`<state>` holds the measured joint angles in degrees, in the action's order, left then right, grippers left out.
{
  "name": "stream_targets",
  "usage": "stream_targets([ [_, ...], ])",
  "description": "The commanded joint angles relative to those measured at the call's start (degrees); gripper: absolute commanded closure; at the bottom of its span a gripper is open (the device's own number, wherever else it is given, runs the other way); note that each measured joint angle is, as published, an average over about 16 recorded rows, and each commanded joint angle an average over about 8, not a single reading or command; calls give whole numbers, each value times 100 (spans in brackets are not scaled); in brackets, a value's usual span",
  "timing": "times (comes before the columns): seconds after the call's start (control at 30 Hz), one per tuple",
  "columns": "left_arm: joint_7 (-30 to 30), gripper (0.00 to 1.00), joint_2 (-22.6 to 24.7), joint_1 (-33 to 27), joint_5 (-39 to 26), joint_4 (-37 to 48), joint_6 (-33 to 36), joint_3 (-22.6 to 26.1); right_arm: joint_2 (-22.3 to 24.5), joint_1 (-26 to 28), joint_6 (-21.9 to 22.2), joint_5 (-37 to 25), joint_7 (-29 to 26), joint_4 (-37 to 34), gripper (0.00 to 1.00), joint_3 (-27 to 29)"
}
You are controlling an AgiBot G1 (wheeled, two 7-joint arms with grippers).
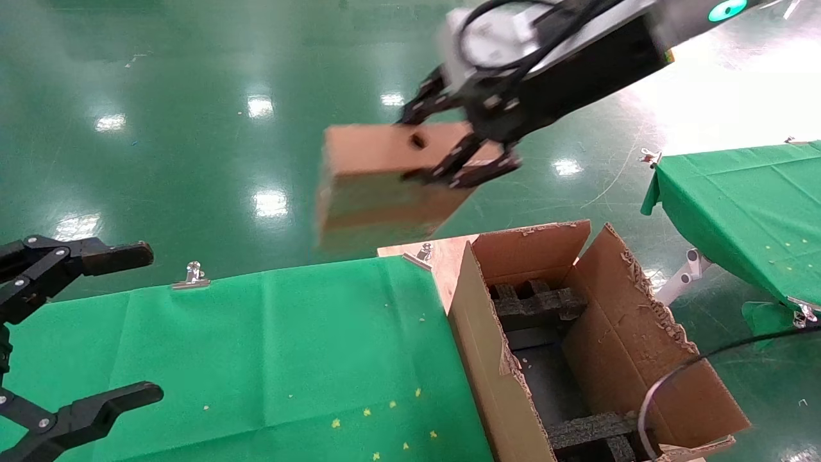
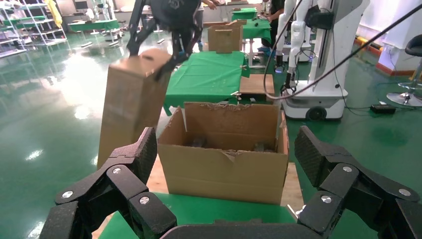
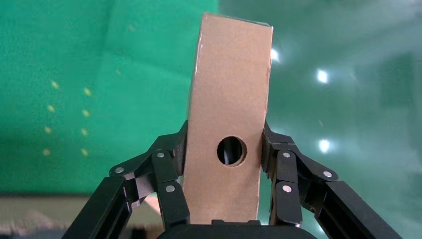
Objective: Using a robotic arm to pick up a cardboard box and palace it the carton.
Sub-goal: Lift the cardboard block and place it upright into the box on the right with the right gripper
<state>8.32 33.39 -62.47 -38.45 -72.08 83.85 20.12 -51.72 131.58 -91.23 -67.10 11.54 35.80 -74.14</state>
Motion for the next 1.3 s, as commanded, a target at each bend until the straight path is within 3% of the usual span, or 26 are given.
stream_targets([
  [0.03, 0, 0, 0, 0, 0, 0, 0, 0, 104, 131, 7, 20, 90, -130, 100, -121],
  [0.37, 0, 0, 0, 0, 0, 0, 0, 1, 965, 906, -36, -306, 283, -266, 100, -1012],
  [0.67, -1, 0, 0, 0, 1, 0, 0, 1, 1690, 1249, -53, -133, -117, 184, 100, -2051],
  [1.03, -1, 0, -1, 0, 1, 0, -1, 2, 2266, 1142, -47, 592, -1459, 653, 100, -3501],
  [1.3, -1, 0, -1, -1, 1, 0, -1, 2, 2413, 1204, 301, 345, -2613, 665, 100, -4216],
])
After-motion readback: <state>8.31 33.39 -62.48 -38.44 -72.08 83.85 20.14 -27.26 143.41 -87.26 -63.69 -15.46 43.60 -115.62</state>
